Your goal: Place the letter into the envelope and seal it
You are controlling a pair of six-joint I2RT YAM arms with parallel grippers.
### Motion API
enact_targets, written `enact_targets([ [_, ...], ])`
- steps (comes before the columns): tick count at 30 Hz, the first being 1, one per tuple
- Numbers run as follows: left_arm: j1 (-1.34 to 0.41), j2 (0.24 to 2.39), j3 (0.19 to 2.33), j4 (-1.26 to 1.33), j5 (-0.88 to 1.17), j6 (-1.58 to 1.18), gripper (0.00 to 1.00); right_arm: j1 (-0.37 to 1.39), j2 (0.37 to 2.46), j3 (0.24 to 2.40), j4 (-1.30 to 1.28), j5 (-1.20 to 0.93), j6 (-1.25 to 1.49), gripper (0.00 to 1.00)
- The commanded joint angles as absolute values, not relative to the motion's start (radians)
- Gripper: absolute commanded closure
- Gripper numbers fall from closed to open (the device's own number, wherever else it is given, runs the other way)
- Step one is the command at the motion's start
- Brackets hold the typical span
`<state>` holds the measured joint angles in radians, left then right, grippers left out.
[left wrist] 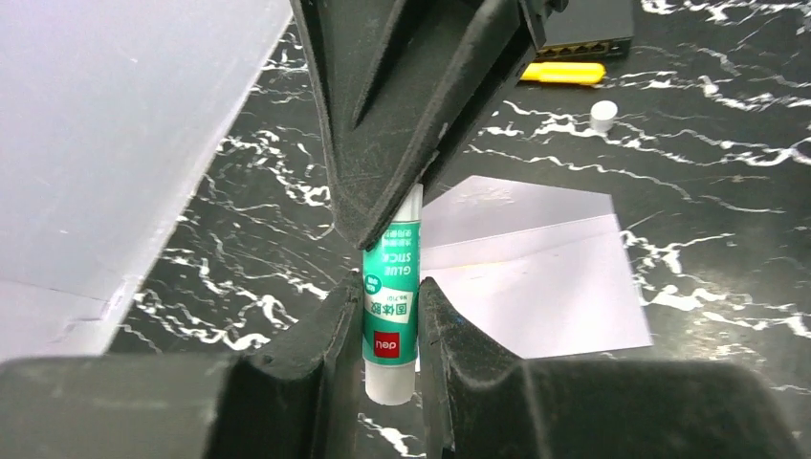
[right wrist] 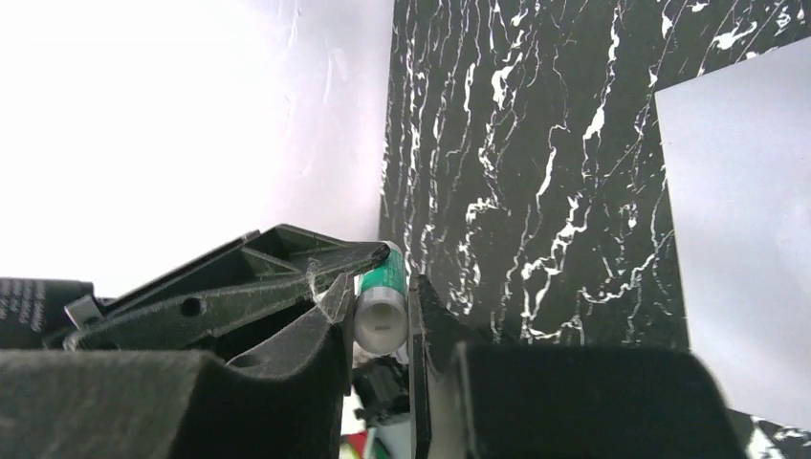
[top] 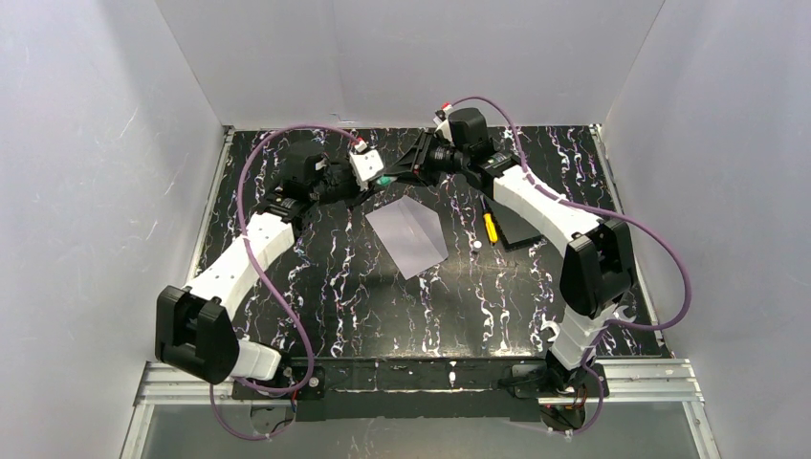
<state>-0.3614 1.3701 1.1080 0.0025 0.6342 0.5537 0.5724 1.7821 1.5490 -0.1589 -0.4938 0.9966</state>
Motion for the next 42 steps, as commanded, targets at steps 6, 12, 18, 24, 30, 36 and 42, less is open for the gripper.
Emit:
enact_targets([
  [6,-0.356,1.403,1.199,-0.08,0.586,0.549,1.0,0.555,1.756,1.576,-0.071,-0.437,1.05,0.25],
  [12,-0.352,1.478,1.314,-0.218,0.806,0.329,1.0,0.551,1.768,1.556,-0.136,-0.61,0.866,0.18],
  [18,-0.352,1.483,1.301,-0.182,0.864,0.252,1.0,0.551,1.783,1.584,-0.228,-0.606,0.797,0.33],
  [24,-0.352,1.491,1.313,-0.192,0.857,0.222,1.0,0.551,1.824,1.627,-0.249,-0.639,0.801,0.67],
  [30,-0.348,1.504,1.319,-0.214,0.791,0.193,0.84,0.546,1.82,1.641,-0.264,-0.617,0.79,0.87],
  [36,-0.262,1.498,1.22,-0.075,0.935,0.027,0.54,0.524,1.789,1.613,-0.223,-0.599,0.796,0.88],
  [42,-0.227,1.561,1.202,0.062,1.126,-0.12,0.46,0.522,1.789,1.588,-0.181,-0.658,0.82,0.86],
])
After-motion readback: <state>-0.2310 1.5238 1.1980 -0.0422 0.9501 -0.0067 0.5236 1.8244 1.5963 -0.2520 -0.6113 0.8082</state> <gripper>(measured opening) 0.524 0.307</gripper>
